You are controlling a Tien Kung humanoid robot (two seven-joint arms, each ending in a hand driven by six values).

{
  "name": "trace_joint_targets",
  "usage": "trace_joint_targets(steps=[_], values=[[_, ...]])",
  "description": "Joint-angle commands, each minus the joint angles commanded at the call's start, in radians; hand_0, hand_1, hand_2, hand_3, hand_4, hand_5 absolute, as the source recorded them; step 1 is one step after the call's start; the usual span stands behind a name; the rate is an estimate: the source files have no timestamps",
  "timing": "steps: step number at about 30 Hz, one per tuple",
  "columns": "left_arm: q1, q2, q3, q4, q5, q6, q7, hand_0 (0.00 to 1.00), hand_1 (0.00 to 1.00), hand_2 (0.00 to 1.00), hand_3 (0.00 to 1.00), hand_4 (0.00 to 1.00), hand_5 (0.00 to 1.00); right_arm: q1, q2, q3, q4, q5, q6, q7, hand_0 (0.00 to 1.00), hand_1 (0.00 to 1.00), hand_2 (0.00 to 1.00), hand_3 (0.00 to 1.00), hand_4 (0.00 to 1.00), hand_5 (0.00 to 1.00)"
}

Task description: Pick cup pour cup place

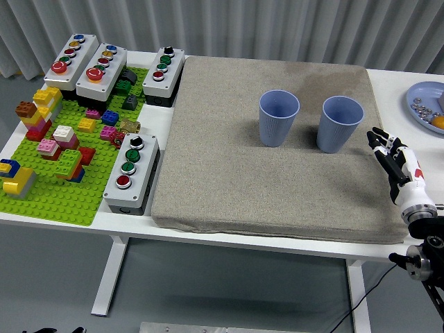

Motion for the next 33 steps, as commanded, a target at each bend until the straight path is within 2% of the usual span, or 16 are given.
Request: trace_joint_targets(steps=[1,6,7,9,19,33], values=[[0.000,0.000,0.001,0.000,-0.001,0.000,0.000,0.766,0.782,0.821,0.711,0.510,0.998,0.000,0.000,-0.003,0.000,-0.017,0.002,-0.011,0.929,0.838,0.928,0.922,0.904,0.231],[0.000,0.000,0.003,0.000,-0.001,0.000,-0.001,0.766,0.782,0.821,0.711,0.510,0.998,0.000,0.002,-0.010,-0.005,-0.054,0.017,-0.054,0.929,0.838,0.928,0.922,0.904,0.231],[0.000,0.000,0.004,0.000,-0.001,0.000,-0.001,0.766,0.782,0.821,0.710,0.510,0.998,-0.001,0.002,-0.010,-0.006,-0.053,0.019,-0.057,0.927,0.857,0.953,0.961,0.901,0.184],[0.000,0.000,0.003,0.000,-0.001,0.000,-0.001,0.766,0.782,0.821,0.710,0.510,0.998,-0.002,0.003,-0.011,-0.009,-0.049,0.023,-0.063,0.927,0.857,0.953,0.961,0.901,0.184],[-0.001,-0.001,0.003,0.000,-0.005,0.001,-0.003,0.766,0.782,0.821,0.708,0.509,0.998,0.007,0.007,-0.010,-0.018,-0.027,0.025,-0.066,0.918,0.864,0.964,0.956,0.886,0.152],[-0.006,0.001,0.004,0.000,-0.007,0.001,-0.004,0.766,0.782,0.820,0.708,0.510,0.998,0.064,0.024,-0.016,-0.041,0.001,0.011,-0.058,0.918,0.860,0.954,0.947,0.877,0.160]])
